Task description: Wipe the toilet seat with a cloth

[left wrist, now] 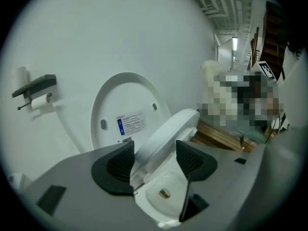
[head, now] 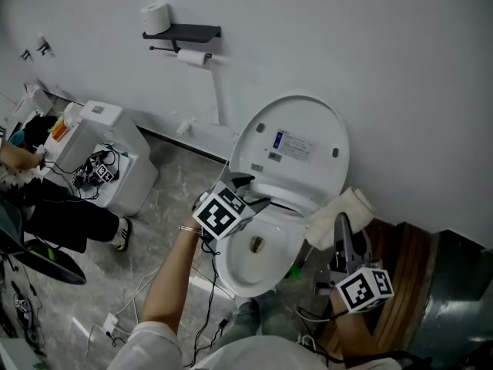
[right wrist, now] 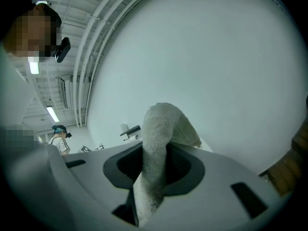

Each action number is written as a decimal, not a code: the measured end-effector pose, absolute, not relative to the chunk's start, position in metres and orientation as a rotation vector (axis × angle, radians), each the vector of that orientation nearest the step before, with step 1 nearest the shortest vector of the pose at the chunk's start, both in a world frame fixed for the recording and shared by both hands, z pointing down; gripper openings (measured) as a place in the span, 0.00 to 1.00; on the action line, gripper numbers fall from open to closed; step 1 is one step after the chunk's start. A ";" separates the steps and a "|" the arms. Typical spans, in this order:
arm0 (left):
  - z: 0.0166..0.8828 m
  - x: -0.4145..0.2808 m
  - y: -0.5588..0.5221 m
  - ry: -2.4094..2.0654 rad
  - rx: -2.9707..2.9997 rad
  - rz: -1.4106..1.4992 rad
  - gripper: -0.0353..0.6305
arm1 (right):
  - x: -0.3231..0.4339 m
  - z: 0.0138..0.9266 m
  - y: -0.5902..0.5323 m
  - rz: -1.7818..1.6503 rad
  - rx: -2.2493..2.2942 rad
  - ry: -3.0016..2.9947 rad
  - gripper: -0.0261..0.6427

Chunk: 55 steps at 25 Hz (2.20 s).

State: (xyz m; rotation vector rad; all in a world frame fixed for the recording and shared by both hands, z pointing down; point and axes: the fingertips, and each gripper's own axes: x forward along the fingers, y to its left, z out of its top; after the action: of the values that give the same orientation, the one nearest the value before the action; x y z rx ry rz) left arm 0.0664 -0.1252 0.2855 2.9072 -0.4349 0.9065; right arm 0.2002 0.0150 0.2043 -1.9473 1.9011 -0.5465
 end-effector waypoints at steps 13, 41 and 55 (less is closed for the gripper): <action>0.335 0.008 -0.043 -0.335 2.885 1.025 0.49 | 0.173 0.214 0.042 -0.617 -1.938 1.918 0.19; 0.513 -0.089 0.103 0.207 2.631 1.563 0.49 | 0.118 0.322 0.029 -0.957 -1.872 2.009 0.19; 0.618 -0.110 0.112 -0.051 2.322 1.135 0.42 | 0.110 0.417 0.036 -1.135 -1.931 1.988 0.19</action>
State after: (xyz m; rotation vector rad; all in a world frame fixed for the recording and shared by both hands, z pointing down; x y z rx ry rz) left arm -0.1097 0.1122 0.6185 2.3216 -0.0511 1.1350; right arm 0.1104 0.0364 0.4174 -1.9315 1.9882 -1.1346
